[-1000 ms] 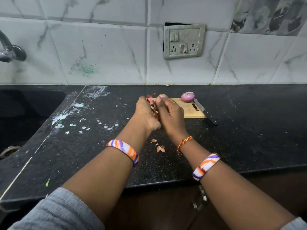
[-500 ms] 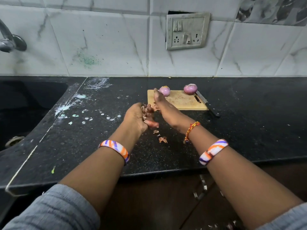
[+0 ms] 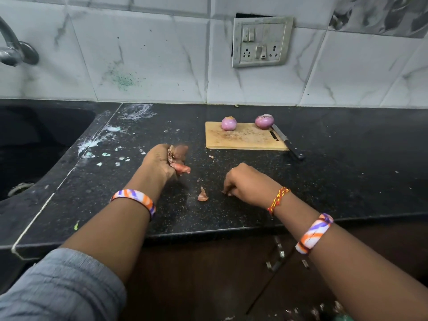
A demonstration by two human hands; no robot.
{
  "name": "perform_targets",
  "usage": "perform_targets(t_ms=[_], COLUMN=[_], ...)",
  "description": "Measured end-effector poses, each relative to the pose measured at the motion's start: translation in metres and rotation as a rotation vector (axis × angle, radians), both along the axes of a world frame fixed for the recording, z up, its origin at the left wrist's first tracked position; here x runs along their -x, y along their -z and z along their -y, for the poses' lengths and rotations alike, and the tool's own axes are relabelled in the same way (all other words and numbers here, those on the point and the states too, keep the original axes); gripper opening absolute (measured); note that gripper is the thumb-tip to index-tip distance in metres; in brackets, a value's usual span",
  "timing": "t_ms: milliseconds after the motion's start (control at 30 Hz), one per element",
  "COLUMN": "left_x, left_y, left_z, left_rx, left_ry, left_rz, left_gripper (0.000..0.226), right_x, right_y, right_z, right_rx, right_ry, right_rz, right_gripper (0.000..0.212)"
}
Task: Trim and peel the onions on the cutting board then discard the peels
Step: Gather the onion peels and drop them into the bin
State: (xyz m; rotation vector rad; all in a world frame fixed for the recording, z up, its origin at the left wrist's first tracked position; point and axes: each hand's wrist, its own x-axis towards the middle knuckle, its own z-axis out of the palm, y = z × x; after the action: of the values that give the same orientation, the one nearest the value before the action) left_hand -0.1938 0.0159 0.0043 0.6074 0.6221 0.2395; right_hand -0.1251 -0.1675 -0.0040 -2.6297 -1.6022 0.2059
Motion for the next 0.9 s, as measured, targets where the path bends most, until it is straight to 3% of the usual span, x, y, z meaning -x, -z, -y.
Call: perform_targets(t_ms=[200,300,367,500,600,667,800,833,900], left_x=[0.003,0.004,0.006,0.012,0.016,0.015,0.011,0.008,-0.002], left_y=[0.000,0.001,0.002,0.002,-0.001,-0.003,-0.005,-0.007,-0.012], left_z=[0.001,0.000,-0.003,-0.006,-0.009,-0.010,0.001,0.007,0.018], left_rx=[-0.011,-0.015,-0.013,-0.017,-0.046,-0.067,-0.225,-0.252,-0.244], left_ry=[-0.007,-0.015,-0.029,-0.045,-0.009,0.017,0.160,0.212,0.274], left_rz=[0.008,0.008,0.004,-0.014,-0.022,-0.041,-0.113,-0.104,-0.025], left_gripper=[0.041,0.042,0.040,0.039,0.039,0.040,0.037,0.036,0.036], right_x=[0.021,0.041,0.052,0.054,0.041,0.025,0.009,0.008,0.011], right_y=[-0.010,0.000,0.005,0.003,0.001,-0.004,-0.033,-0.038,-0.047], right_z=[-0.014,-0.028,-0.029,-0.027,-0.030,-0.030,-0.040,-0.046,-0.057], right_rx=[-0.409,-0.226,-0.117,-0.125,-0.167,-0.317,-0.863,-0.923,-0.864], right_ry=[0.131,0.014,-0.055,-0.044,-0.034,0.077,0.332,0.329,0.271], right_rz=[-0.173,-0.165,-0.048,0.066,0.029,-0.119,-0.530,-0.551,-0.339], right_gripper=[0.020,0.024,0.030,0.035,0.028,0.022,0.013,0.012,0.016])
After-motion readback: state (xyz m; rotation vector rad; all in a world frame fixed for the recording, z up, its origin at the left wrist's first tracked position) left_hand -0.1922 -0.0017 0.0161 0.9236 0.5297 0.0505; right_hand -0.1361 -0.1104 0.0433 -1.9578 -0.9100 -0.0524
